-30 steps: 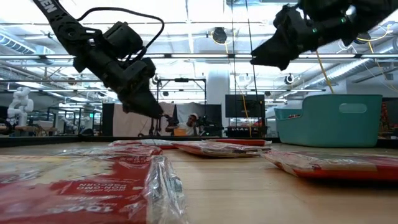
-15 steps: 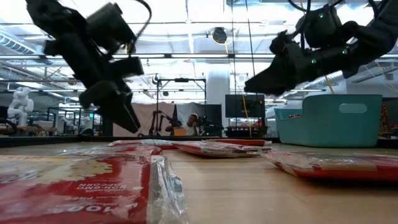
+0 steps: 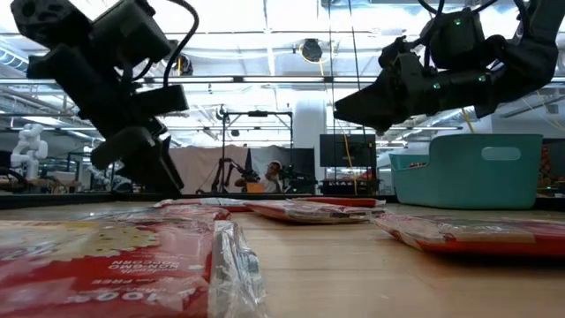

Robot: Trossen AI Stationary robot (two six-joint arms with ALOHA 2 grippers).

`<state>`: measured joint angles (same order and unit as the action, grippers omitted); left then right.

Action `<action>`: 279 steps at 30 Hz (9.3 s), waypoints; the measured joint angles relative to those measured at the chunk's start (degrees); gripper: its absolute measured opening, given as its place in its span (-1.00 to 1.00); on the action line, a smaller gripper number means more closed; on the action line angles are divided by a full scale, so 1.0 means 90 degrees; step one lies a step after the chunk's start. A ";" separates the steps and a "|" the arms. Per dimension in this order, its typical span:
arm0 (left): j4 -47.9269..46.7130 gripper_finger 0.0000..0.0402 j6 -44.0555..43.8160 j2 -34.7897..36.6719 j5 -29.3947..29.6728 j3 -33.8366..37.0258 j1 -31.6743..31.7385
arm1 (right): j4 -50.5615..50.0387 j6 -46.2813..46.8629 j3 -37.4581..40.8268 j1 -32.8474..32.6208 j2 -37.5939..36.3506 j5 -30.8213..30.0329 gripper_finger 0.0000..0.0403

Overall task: Sort popcorn bags into baskets
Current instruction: Put the red popcorn bag into the green bin

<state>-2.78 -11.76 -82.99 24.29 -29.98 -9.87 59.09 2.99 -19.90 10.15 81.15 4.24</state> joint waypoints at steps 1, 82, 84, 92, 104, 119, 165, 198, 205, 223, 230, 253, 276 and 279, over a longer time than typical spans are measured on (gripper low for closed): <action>0.0030 0.12 0.0003 -0.0013 -0.0003 0.0082 0.0000 | 0.0069 0.0007 0.0002 -0.0015 0.0038 -0.0008 0.03; 0.2011 -0.79 0.1901 0.2015 -0.1529 0.0535 0.1770 | -0.4503 -0.1878 -0.5352 -0.0300 0.3582 -0.1822 -0.90; 0.2068 -0.70 0.2022 0.2293 -0.1529 0.0536 0.1766 | -0.4669 -0.1636 -0.5317 -0.0303 0.3438 -0.1796 -0.88; 0.1800 -0.41 0.1725 0.3587 -0.0968 0.0631 0.1879 | -0.4223 -0.1080 -0.4617 -0.0372 0.2440 -0.1777 -0.97; 0.3853 -0.38 0.1684 0.3659 -0.1948 0.1634 0.2055 | -0.0134 -0.0916 -0.2443 -0.0984 0.0781 -0.1772 -0.94; 0.6982 -0.19 0.2147 0.2120 -0.3821 0.1720 0.1770 | 0.1818 -0.1026 -0.2395 -0.1236 0.0762 -0.0444 -0.95; 0.0785 -0.91 0.3236 0.2076 -0.2949 0.0338 0.3305 | -0.3843 0.0101 -0.3211 -0.1389 0.0147 -0.3841 -0.14; -0.0210 -0.84 0.3625 0.2474 -0.2686 0.0335 0.3021 | -0.7231 -0.1421 -0.7258 -0.0742 0.2984 -0.2109 -0.24; -0.0110 -0.83 0.3485 0.2470 -0.2670 0.0338 0.3021 | -0.7112 -0.0842 -0.7018 -0.0681 0.2973 -0.1623 -0.92; 0.1577 0.14 0.1578 0.2479 -0.1248 0.0328 0.2994 | -0.8137 0.1975 -0.5686 -0.1238 0.1069 -0.4104 -0.97; 0.1607 0.18 0.1410 0.2476 -0.1320 0.0328 0.2850 | -0.7726 0.3335 -0.4241 -0.1633 -0.0638 -0.6243 -0.98; 0.1657 -0.02 0.1225 0.2474 -0.1527 0.0333 0.2703 | -0.3835 0.2213 -0.0725 -0.1374 -0.2126 -1.0478 -1.00; 0.1677 -0.03 0.1288 0.2474 -0.1593 0.0335 0.2703 | -0.2260 0.3664 0.1243 -0.1031 -0.2092 -0.9956 -0.98; 0.1677 -0.02 0.1288 0.2474 -0.1593 0.0335 0.2703 | -0.2259 0.3992 0.1355 -0.0994 -0.2092 -0.9851 -0.98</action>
<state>12.32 -0.16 -60.73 9.96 -26.96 14.46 38.76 38.92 -7.70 1.21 62.33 -84.42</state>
